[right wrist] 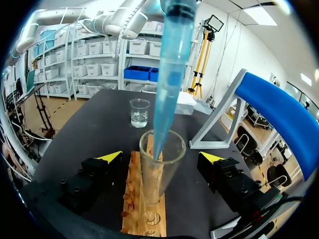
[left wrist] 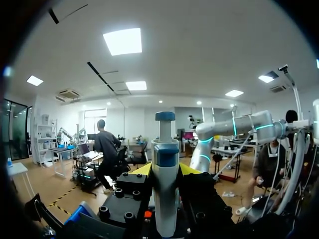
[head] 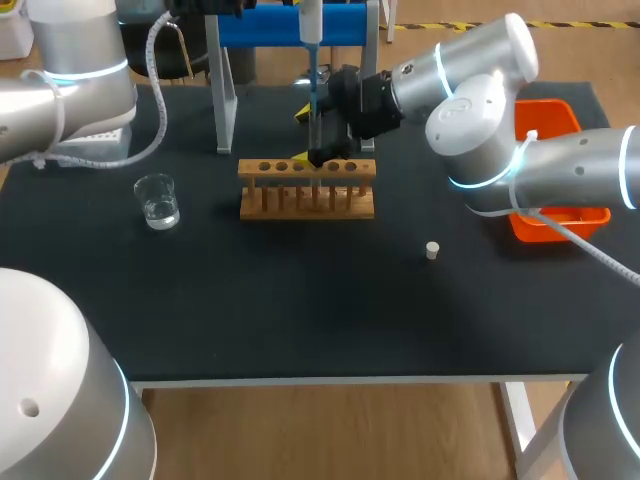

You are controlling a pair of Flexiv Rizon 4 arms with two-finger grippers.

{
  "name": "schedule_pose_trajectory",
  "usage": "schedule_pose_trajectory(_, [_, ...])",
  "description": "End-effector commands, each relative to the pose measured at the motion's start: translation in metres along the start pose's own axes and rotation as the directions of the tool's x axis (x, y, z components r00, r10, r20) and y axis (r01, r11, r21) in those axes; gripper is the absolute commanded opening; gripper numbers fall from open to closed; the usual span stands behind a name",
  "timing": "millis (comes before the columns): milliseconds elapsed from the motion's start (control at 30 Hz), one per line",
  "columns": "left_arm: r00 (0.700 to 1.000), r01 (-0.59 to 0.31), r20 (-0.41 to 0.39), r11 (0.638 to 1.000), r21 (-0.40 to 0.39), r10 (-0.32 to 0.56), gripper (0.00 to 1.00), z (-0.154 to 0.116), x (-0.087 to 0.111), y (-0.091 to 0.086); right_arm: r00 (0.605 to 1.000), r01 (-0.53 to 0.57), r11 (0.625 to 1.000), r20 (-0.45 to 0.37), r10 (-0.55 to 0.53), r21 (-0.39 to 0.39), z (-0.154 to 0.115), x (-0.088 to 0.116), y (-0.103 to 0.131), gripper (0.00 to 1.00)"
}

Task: Invert the test tube, pick up the pipette, mount the tip to pipette, aspirate from beaker and dispense into the tube, eject the tip, return the pipette, and cap with the stopper.

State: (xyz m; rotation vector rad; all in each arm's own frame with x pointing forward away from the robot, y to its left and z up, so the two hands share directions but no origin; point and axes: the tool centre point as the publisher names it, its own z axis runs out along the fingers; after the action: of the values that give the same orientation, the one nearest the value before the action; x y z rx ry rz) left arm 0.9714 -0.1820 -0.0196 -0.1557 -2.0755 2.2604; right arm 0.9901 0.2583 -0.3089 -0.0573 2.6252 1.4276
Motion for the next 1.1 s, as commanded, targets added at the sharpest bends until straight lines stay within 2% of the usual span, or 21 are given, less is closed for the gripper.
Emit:
schedule_pose_trajectory(33, [1.0, -0.001, -0.006, 1.0, -0.005, 0.001, 0.0, -0.0021, -0.0018, -0.0006, 1.0, 0.0, 1.0, -0.001, 0.0, 0.002, -0.0004, -0.0003, 0.0001, 1.0])
schedule_pose_trajectory(1100, [0.999, -0.013, -0.038, 1.0, -0.008, 0.013, 0.0, 0.005, -0.0087, -0.0036, 1.0, 0.0, 1.0, -0.001, 0.0, 0.002, -0.0004, -0.0003, 0.0001, 1.0])
